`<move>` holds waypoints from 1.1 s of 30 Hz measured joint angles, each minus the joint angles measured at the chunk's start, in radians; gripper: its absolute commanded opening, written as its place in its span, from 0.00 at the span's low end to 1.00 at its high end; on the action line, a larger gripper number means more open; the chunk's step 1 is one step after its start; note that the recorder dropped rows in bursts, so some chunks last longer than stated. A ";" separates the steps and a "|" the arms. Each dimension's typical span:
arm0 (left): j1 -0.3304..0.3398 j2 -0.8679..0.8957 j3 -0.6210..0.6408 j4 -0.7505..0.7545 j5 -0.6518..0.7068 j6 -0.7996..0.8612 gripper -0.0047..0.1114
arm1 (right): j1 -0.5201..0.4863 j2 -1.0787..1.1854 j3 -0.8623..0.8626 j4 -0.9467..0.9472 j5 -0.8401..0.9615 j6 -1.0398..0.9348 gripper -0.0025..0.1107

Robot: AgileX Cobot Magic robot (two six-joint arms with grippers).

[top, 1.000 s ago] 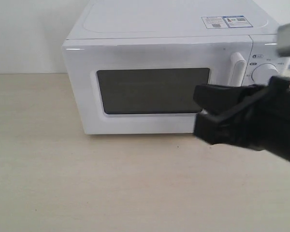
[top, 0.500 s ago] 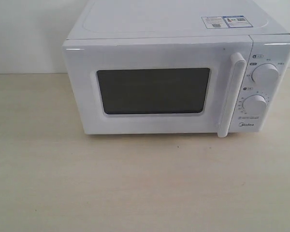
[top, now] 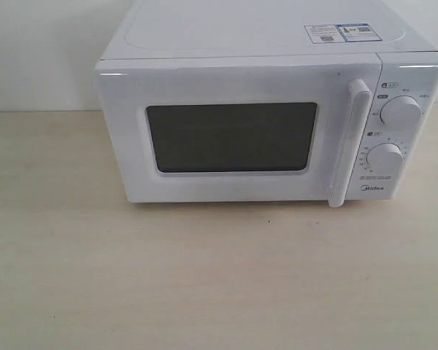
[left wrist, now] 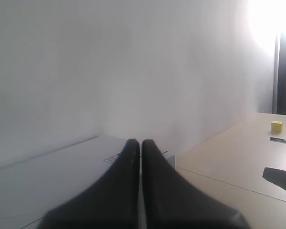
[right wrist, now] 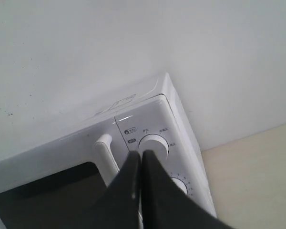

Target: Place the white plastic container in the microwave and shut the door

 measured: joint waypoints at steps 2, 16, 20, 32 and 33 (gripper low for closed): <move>0.000 0.000 0.000 0.000 0.000 0.000 0.07 | 0.000 0.000 0.000 0.000 0.007 0.009 0.02; 0.000 0.000 0.000 0.000 0.000 0.000 0.07 | 0.000 0.000 0.000 -0.816 0.202 0.574 0.02; 0.000 0.000 0.000 0.000 0.000 0.000 0.07 | 0.000 0.000 0.000 -0.984 0.322 0.681 0.02; 0.000 0.000 0.000 0.000 0.000 0.000 0.07 | 0.000 0.000 0.004 -1.017 0.485 0.701 0.02; 0.000 0.000 0.000 0.000 0.000 0.000 0.07 | 0.000 0.000 0.004 -1.017 0.485 0.701 0.02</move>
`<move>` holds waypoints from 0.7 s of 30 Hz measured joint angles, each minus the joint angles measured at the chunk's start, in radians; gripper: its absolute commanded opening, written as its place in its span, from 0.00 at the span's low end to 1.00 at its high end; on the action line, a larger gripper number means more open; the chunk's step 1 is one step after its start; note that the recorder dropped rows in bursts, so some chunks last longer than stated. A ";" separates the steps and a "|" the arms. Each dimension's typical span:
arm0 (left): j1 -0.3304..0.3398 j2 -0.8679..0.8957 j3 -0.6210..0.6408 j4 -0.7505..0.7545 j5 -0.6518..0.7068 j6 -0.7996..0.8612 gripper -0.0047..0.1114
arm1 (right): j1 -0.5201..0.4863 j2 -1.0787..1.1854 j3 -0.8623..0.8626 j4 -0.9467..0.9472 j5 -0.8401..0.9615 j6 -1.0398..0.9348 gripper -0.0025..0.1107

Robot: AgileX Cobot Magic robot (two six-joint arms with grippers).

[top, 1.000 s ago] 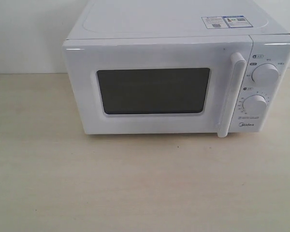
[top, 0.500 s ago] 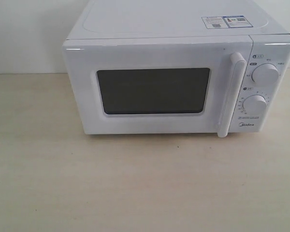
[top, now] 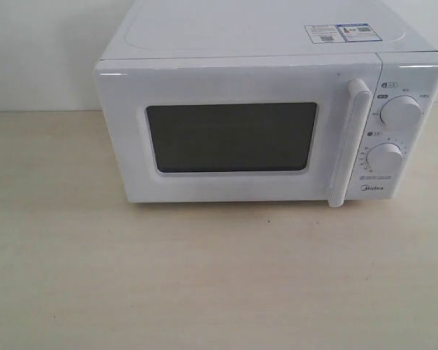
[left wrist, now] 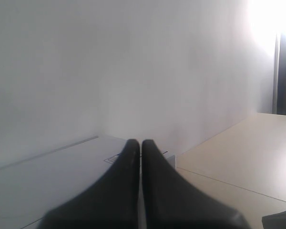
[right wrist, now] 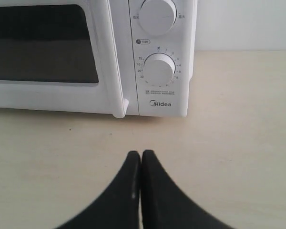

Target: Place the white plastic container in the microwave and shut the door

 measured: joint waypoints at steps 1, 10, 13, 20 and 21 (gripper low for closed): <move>0.000 0.000 0.000 0.000 0.000 0.000 0.07 | 0.000 0.000 0.000 0.000 0.001 0.000 0.02; 0.000 0.000 0.000 0.000 0.000 0.000 0.07 | 0.000 0.000 0.000 0.000 0.001 0.000 0.02; 0.000 0.000 0.000 0.000 0.000 0.000 0.07 | 0.000 0.000 0.000 0.000 0.001 0.000 0.02; 0.000 0.000 0.000 0.005 -0.002 0.008 0.07 | 0.000 0.000 0.000 0.000 0.001 0.003 0.02; 0.000 -0.004 0.000 0.018 -0.007 0.022 0.07 | 0.000 0.000 0.000 0.000 0.001 0.003 0.02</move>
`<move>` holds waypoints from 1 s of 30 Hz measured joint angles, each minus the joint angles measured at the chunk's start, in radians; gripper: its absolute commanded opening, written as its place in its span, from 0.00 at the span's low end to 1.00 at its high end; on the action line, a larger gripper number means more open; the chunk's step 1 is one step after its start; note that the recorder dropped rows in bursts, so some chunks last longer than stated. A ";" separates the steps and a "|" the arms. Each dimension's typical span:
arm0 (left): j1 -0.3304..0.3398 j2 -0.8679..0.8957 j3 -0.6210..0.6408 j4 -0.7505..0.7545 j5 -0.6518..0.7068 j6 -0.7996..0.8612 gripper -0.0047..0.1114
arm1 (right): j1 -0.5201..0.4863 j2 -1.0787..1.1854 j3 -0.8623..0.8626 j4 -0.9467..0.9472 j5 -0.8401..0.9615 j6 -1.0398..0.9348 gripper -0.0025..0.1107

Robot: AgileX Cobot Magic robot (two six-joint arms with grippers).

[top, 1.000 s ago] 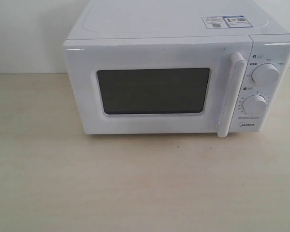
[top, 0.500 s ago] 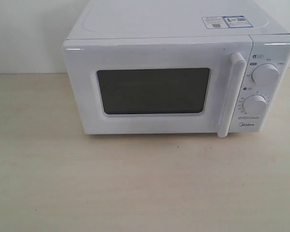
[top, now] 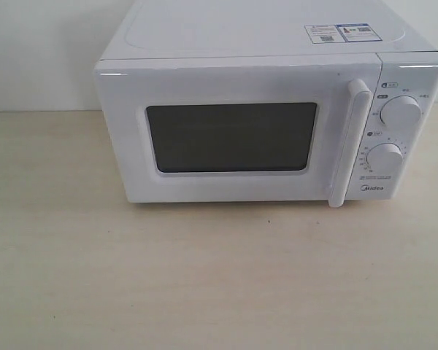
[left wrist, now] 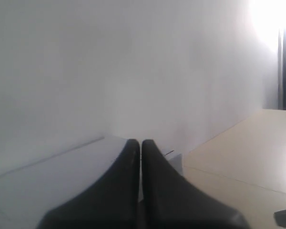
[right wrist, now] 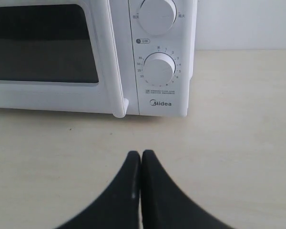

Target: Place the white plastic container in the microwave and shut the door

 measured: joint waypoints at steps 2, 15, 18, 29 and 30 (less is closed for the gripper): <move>0.000 -0.014 0.000 0.063 -0.006 0.034 0.07 | 0.000 0.000 0.000 0.000 0.000 0.002 0.02; 0.038 -0.373 0.000 0.619 0.001 -0.118 0.07 | 0.000 0.000 0.000 0.000 0.000 0.004 0.02; 0.089 -0.444 0.000 0.778 0.070 -0.302 0.07 | 0.000 0.000 0.000 0.000 0.000 0.004 0.02; 0.318 -0.451 0.073 1.194 0.353 -1.135 0.07 | 0.000 0.000 0.000 0.002 0.000 0.004 0.02; 0.339 -0.451 0.101 1.174 0.335 -1.157 0.07 | 0.000 0.000 0.000 0.002 0.000 0.004 0.02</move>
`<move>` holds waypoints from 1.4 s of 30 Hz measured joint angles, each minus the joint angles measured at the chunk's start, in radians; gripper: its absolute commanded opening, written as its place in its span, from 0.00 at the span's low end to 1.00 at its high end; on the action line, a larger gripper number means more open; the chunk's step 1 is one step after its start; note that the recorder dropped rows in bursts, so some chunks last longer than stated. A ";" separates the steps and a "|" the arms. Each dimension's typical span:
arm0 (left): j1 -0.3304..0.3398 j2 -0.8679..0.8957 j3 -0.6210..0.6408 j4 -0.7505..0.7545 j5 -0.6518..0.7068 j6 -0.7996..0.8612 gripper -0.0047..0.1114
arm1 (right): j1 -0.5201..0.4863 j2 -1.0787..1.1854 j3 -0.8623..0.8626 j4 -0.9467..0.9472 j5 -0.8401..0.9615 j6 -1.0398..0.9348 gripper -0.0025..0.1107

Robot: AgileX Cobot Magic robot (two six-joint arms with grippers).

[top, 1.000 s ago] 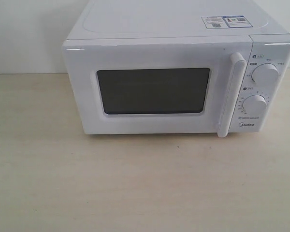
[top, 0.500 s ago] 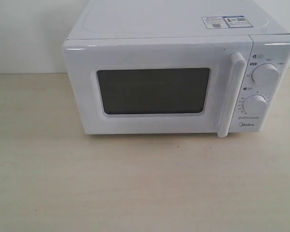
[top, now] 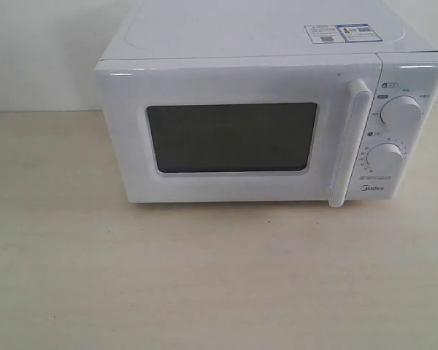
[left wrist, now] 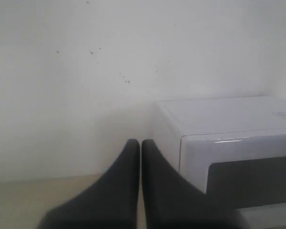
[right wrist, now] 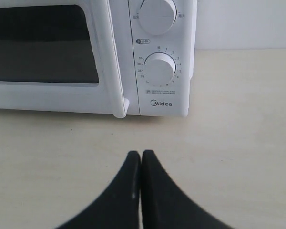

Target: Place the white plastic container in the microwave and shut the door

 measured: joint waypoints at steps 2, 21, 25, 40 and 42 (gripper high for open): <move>0.036 0.000 0.059 -0.058 -0.055 -0.021 0.07 | 0.000 0.000 0.000 0.000 0.000 0.000 0.02; 0.162 0.000 0.525 -0.407 -0.415 0.175 0.07 | 0.000 0.000 0.000 0.000 0.000 0.000 0.02; 0.162 0.000 0.594 -0.407 -0.431 0.201 0.07 | 0.000 0.000 0.000 0.000 0.000 0.000 0.02; 0.162 0.000 0.609 -0.365 -0.273 0.370 0.07 | 0.000 0.000 0.000 0.000 0.000 0.000 0.02; 0.162 0.000 0.609 -0.365 -0.273 0.370 0.07 | 0.000 0.000 0.000 0.000 0.000 0.000 0.02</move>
